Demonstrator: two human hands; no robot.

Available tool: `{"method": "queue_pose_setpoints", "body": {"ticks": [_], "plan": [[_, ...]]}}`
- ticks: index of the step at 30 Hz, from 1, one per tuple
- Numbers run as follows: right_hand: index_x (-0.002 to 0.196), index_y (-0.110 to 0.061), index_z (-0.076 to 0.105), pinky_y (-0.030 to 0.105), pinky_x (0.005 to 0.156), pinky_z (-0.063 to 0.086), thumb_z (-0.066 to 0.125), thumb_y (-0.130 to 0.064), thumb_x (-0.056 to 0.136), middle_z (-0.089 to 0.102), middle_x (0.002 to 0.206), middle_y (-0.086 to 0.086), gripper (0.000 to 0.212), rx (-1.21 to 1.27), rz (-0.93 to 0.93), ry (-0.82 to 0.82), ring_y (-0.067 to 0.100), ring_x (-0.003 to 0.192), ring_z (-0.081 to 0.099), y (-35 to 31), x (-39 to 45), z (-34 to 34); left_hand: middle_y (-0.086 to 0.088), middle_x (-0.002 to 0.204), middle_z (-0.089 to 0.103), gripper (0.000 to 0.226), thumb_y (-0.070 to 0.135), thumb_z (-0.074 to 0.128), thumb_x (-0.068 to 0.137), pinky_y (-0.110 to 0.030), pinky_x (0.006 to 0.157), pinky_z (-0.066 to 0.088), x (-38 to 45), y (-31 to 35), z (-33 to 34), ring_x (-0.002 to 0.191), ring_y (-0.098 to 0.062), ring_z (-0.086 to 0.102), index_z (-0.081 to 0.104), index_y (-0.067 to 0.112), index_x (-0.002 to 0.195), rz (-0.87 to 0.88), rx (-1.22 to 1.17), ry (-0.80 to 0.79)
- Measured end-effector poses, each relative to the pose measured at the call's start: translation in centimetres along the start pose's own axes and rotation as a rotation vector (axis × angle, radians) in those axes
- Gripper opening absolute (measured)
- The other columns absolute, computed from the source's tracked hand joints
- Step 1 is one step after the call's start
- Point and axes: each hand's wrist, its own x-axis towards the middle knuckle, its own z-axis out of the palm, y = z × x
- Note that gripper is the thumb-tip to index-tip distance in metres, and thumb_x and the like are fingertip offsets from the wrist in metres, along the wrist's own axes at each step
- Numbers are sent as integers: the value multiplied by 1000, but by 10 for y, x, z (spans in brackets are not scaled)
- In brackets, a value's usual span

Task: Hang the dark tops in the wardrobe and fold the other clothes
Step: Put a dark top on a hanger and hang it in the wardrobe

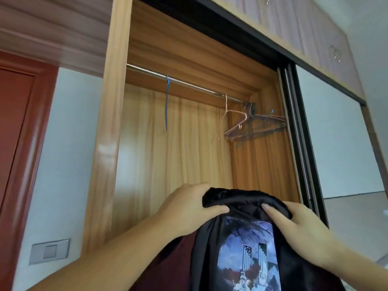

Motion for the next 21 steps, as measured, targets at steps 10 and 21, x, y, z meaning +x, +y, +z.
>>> {"method": "queue_pose_setpoints", "body": {"ticks": [10, 21], "plan": [[59, -8, 62, 29, 54, 40, 53, -57, 89, 66, 57, 4, 58, 84, -65, 213, 20, 58, 62, -21, 162, 53, 4, 73, 56, 42, 53, 39, 99, -33, 63, 47, 103, -22, -56, 71, -18, 55, 53, 21, 76, -57, 303, 255], [89, -19, 69, 27, 73, 54, 62, -66, 79, 72, 86, -5, 48, 215, -446, -381, 8, 78, 69, -35, 289, 102, -9, 90, 62, 35, 40, 48, 99, -27, 66, 37, 189, -75, -98, 83, -28, 56, 58, 11, 83, -390, 446, 483]]}}
